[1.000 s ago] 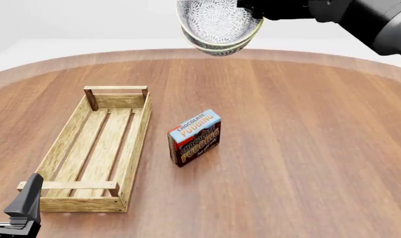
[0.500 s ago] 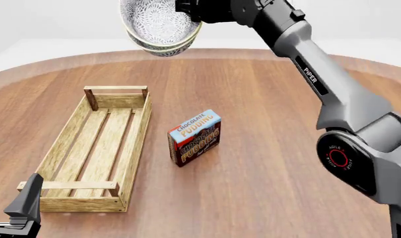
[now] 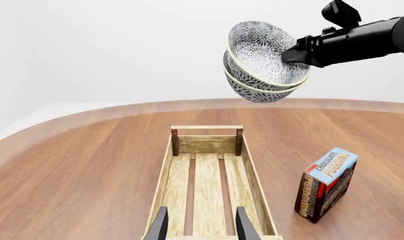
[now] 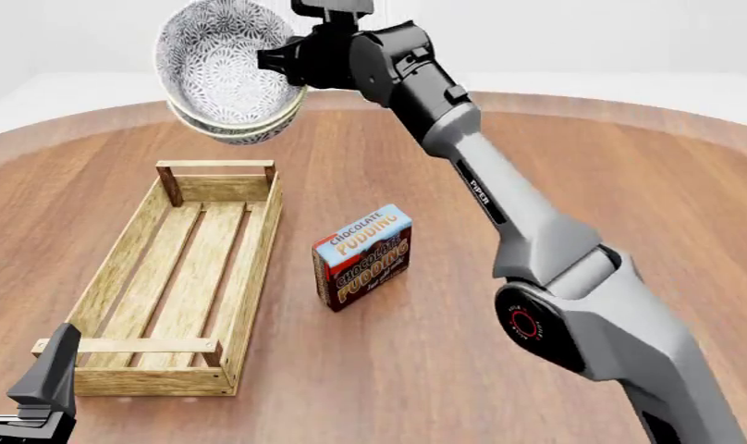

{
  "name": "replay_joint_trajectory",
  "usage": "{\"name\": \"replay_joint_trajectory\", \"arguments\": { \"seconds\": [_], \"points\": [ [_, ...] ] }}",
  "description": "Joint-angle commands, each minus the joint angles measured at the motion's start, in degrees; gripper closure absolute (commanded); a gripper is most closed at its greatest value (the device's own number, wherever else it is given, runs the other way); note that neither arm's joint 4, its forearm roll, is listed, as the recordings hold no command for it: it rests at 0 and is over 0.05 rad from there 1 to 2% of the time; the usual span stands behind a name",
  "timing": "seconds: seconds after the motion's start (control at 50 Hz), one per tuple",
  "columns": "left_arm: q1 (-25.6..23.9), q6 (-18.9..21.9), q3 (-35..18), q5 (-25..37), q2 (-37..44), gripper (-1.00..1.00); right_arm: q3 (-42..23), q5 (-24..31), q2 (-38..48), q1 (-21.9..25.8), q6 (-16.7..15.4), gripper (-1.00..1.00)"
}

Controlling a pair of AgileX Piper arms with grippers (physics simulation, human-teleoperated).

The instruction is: Stack the left bowl on the right bowl and place them in the tray.

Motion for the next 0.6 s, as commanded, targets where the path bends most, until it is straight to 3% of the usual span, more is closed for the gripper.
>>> {"name": "replay_joint_trajectory", "arguments": {
  "seconds": [0.02, 0.6],
  "points": [
    [0.0, 0.0, 0.0, 0.0, 0.0, -1.00, -2.2, -1.7, 2.8, 2.9, 1.7, 1.00],
    [0.0, 0.0, 0.0, 0.0, 0.0, -1.00, -2.1, -6.7, 7.9, 8.2, 3.8, 1.00]
  ]
}}
